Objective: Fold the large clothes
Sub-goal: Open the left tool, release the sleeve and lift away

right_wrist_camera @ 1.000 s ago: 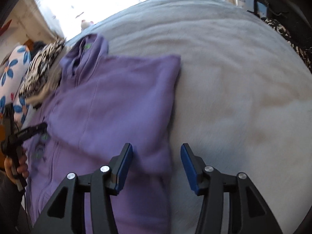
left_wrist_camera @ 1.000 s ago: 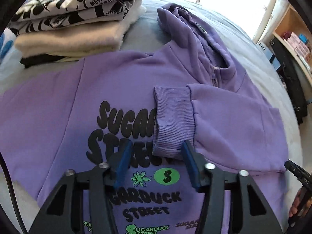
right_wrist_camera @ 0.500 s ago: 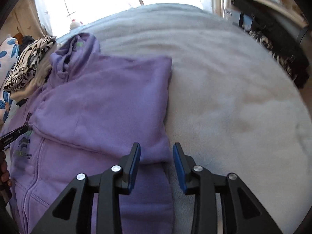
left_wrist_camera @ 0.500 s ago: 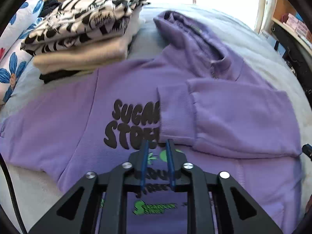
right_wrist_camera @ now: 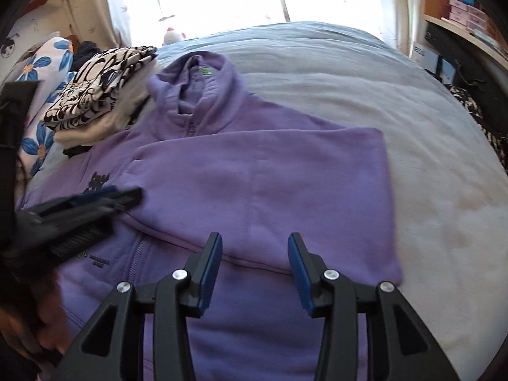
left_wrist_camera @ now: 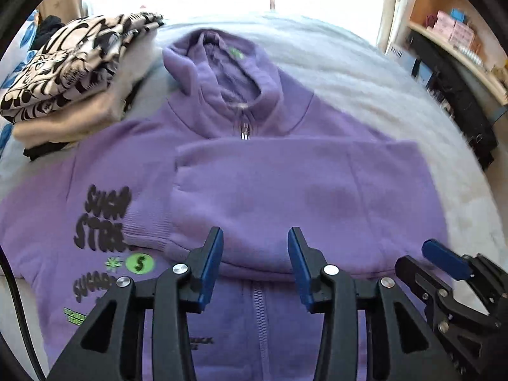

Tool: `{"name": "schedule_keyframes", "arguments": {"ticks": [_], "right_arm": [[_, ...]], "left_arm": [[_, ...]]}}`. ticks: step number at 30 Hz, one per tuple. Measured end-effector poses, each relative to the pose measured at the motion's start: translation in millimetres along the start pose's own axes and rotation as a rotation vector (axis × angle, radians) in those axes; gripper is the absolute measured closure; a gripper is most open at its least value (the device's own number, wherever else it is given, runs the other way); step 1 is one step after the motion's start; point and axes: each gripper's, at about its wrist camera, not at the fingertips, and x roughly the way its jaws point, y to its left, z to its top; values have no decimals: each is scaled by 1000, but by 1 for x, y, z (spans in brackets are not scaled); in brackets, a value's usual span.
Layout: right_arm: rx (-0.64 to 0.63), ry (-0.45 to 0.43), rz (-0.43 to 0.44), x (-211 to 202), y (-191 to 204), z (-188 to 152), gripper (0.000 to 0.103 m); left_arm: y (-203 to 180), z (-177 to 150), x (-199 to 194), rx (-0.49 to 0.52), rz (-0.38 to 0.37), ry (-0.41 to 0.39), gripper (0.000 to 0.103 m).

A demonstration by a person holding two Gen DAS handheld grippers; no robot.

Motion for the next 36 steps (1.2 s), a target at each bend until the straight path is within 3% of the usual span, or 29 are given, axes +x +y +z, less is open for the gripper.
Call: {"name": "schedule_keyframes", "arguments": {"ticks": [3,6,8,10,17,20,22,33,36], "right_arm": [[15,34,-75,14,-15,-4,60],[77,55,-206,18,-53,-12,61],[160,51,-102,13,-79,-19,66],[197,43,-73,6,-89,-23,68],[173,39,-174,1,-77,-33,65],[190,43,-175,2,-78,-37,63],[215,73,-161,6,-80,-40,56],[178,97,-199,9,-69,-44,55],[176,113,-208,6,-65,-45,55]], "left_arm": [[6,-5,22,-19,47,74,62],[18,-9,23,-49,8,67,62],[20,-10,22,-42,15,63,62],[17,-12,23,-29,20,57,62],[12,-18,18,-8,46,42,62],[13,-20,17,-20,34,41,62],[15,-20,17,-23,31,39,62],[12,-23,13,-11,54,29,60],[12,-24,8,-19,67,36,54]]}}
